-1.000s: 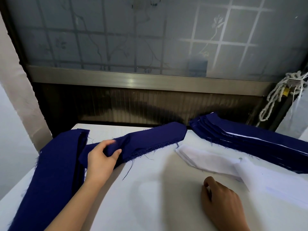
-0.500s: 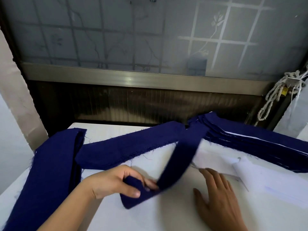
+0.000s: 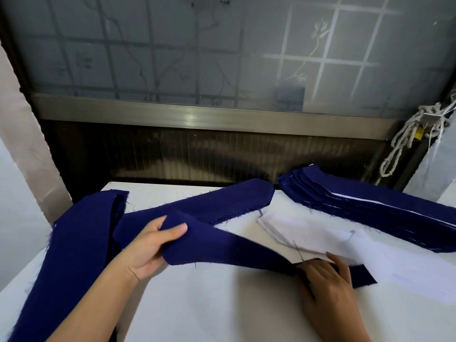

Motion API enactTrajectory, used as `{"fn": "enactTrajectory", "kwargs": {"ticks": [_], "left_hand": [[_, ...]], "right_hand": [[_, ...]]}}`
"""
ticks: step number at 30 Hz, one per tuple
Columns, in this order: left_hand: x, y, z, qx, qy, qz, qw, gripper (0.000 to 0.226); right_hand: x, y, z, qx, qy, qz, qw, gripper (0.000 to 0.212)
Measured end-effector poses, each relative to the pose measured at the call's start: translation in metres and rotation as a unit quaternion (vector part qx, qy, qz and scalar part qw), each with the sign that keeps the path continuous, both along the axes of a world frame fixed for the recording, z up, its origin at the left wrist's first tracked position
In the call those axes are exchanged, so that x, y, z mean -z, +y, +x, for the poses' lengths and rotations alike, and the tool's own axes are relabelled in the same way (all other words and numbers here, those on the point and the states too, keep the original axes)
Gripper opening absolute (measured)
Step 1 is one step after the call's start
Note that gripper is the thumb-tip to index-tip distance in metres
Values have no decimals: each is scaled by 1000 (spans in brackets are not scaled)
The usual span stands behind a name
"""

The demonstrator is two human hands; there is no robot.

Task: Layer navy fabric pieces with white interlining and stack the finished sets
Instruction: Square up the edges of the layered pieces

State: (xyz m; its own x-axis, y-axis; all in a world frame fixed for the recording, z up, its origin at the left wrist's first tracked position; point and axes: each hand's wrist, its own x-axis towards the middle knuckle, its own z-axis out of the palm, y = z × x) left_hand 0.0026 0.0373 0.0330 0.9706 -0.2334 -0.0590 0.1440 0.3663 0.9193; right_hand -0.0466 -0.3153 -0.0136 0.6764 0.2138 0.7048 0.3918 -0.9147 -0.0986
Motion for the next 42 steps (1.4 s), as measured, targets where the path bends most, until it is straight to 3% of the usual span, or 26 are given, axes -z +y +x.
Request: {"fn": "enactTrajectory", "kwargs": {"ticks": [6,9,12,13,15,18,21,26,30,35,39,42], "left_hand": [[-1,11,9,-256,27,-16,966,37],[5,16,11,-303,17,32,952,24],[13,9,10,-301,-72,210,927,10],[16,5,9,-287,-119,282,908,4],[24,-3,8,-242,-201,437,843,15],[30,-9,4,-185,-249,577,756,19],[28,-11,3,-205,-285,595,723,25],[27,-14,1,-229,-309,583,715,35],[32,-19,4,-183,-312,590,722,30],[37,-22,4,-143,-271,594,744,24],[37,-24,2,-122,-251,594,755,22],[36,-25,1,-113,-243,598,755,21]], "right_hand": [[-8,-26,-6,93,-32,129,987,4],[-15,-44,-12,147,35,279,948,29],[-15,-65,-15,175,47,407,895,29],[-12,-72,-16,191,50,428,882,25],[-9,-80,-14,228,85,455,856,18],[-11,-84,-10,278,149,394,863,21],[-14,-82,-8,313,134,317,885,31],[-13,-71,-7,323,72,210,920,32],[-22,-53,16,167,93,182,965,24],[-35,-14,80,63,206,135,967,14],[-39,-3,113,68,305,4,950,12],[-39,-2,119,78,319,-47,943,14]]}}
